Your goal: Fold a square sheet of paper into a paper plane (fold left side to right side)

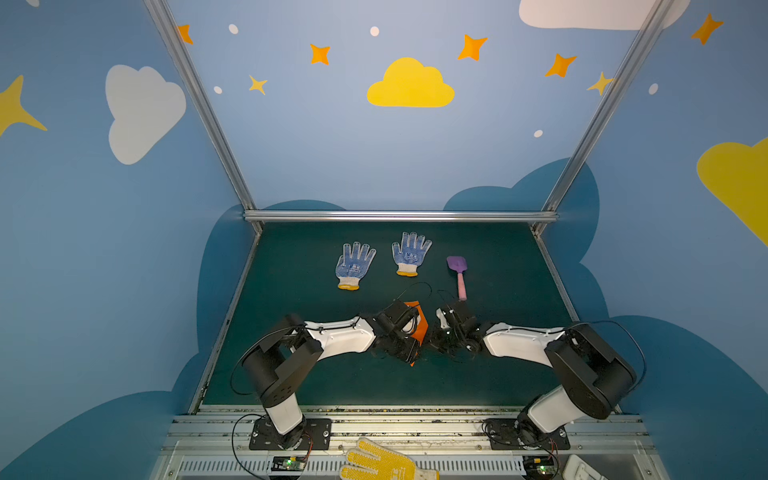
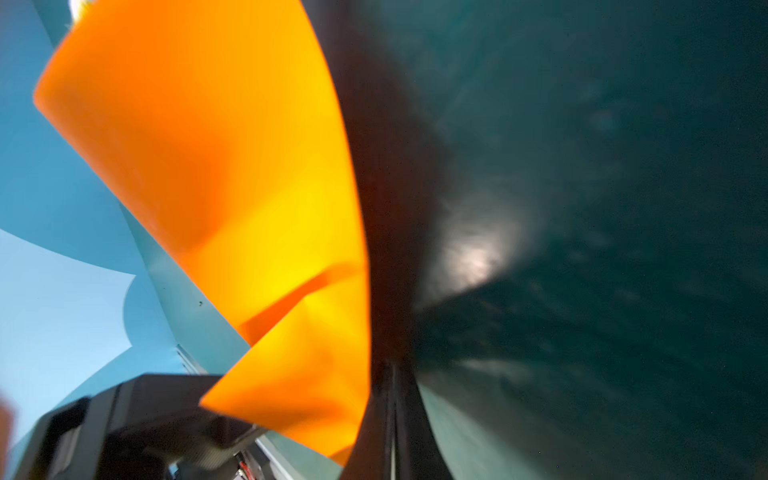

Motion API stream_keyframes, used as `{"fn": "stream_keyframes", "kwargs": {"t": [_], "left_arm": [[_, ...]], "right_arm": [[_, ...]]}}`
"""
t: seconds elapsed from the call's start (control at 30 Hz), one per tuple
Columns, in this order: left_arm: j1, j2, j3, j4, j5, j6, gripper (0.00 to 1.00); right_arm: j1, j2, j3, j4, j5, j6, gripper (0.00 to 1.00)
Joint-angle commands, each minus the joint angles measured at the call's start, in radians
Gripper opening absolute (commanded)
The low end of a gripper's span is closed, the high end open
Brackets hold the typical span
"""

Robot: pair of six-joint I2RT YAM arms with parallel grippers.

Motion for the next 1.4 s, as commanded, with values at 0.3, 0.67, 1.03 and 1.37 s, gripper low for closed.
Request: {"fn": "stream_keyframes", "kwargs": {"t": [0.3, 0.67, 1.03, 1.37], "left_arm": [[0.098, -0.195, -0.069, 0.094, 0.155, -0.115, 0.60], [0.052, -0.030, 0.079, 0.102, 0.221, -0.103, 0.59], [0.093, 0.028, 0.060, 0.096, 0.171, -0.104, 0.53], [0.131, 0.041, -0.009, 0.112, 0.139, -0.104, 0.48]], "right_arm": [[-0.138, -0.178, -0.101, -0.047, -0.070, -0.085, 0.27], [-0.187, -0.143, -0.055, -0.071, -0.122, -0.112, 0.39], [-0.193, -0.083, -0.038, -0.045, -0.157, -0.117, 0.40], [-0.178, 0.003, 0.029, -0.013, -0.213, -0.121, 0.43]]}}
